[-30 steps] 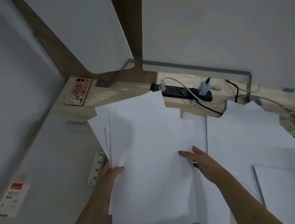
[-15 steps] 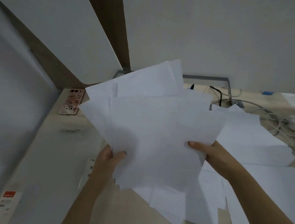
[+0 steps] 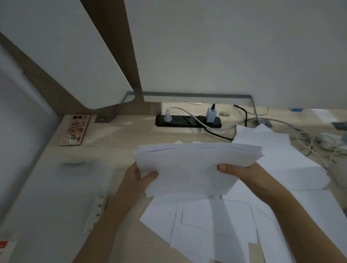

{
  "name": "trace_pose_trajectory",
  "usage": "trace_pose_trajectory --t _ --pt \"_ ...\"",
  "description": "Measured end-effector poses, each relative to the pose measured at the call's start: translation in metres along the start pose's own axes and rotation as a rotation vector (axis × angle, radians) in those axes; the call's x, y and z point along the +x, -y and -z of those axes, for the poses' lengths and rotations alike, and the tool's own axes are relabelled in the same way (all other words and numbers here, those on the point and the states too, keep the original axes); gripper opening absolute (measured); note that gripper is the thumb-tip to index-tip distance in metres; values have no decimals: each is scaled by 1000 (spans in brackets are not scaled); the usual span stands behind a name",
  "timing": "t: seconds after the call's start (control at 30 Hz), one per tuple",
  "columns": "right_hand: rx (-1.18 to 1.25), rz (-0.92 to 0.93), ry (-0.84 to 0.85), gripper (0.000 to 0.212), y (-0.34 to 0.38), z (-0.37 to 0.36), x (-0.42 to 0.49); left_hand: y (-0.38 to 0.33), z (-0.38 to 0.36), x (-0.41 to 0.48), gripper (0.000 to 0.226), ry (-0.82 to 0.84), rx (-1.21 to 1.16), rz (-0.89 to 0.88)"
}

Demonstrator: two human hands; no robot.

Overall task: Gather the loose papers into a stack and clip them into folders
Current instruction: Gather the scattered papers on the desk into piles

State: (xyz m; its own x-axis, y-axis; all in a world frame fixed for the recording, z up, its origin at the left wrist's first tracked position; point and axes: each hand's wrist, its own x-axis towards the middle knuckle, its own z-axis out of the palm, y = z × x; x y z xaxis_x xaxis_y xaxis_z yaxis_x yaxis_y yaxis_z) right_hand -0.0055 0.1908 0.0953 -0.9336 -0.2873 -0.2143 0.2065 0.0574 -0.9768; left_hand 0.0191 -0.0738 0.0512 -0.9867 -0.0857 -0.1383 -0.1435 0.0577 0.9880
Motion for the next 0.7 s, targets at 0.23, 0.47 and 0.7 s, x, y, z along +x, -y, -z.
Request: trace_pose_trajectory --t 0.23,0.47,0.7 --pt "99 -94 -189 40 -22 -6 2 1 -12 -2 23 -53 -91 -9" --pt "187 -34 -338 31 -21 -27 8 -12 -29 1 23 -140 -180 -63" --pt "125 -107 -317 40 -46 -19 -8 21 -28 -8 32 -130 -196 18"
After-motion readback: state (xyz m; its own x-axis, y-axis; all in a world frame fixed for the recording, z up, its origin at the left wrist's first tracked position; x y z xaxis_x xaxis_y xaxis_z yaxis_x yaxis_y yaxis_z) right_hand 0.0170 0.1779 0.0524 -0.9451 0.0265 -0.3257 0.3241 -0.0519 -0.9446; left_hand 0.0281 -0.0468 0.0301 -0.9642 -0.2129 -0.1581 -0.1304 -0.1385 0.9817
